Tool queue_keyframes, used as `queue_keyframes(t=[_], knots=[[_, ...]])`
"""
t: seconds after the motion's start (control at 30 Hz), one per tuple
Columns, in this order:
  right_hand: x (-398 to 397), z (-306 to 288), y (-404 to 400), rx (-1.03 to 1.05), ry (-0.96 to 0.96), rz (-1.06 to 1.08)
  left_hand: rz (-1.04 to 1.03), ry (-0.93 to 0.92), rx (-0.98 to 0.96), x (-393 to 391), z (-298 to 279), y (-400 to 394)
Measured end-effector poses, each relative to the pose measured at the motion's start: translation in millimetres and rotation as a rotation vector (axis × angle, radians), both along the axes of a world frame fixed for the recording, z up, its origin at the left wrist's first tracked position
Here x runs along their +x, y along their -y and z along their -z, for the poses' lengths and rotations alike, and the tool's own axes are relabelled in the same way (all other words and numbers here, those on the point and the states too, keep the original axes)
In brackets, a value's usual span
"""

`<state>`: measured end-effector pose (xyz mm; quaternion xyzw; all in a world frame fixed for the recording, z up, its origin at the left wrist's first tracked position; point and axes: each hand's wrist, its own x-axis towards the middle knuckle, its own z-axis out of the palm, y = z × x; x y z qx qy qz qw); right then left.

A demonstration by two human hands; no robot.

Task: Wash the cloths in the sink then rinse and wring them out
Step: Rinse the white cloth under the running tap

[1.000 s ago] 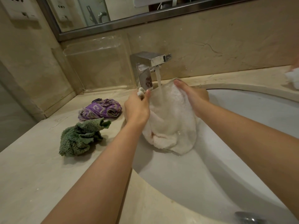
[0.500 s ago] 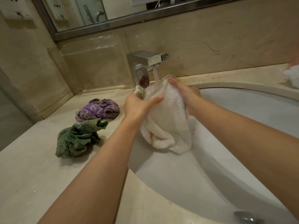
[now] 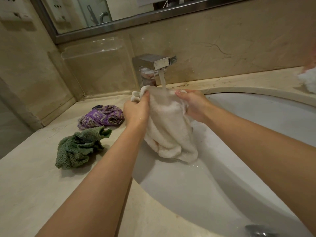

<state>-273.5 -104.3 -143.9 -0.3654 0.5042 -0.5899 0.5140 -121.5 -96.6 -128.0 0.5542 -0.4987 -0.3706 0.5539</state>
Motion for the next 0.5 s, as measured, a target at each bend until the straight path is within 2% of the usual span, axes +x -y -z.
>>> queue_keyframes(t=[0.07,0.17,0.23,0.33,0.5], knots=[[0.5,2.9,2.9,-0.014,-0.096,0.02,-0.039,-0.029,-0.013,0.0,-0.8,-0.7],[4.7,6.8,3.8,0.003,-0.348,0.068,-0.092,-0.076,-0.025,0.7,-2.6,-1.1],[6.5,6.6,2.4,0.001,-0.424,0.125,-0.111,-0.136,-0.028,1.3,-4.5,-1.0],[3.2,4.8,1.0,-0.015,-0.282,0.141,-0.103,-0.244,-0.014,2.1,-6.1,-0.9],[1.0,5.8,-0.8,-0.013,0.154,-0.127,-0.129,-0.37,-0.032,3.7,-9.6,-4.6]])
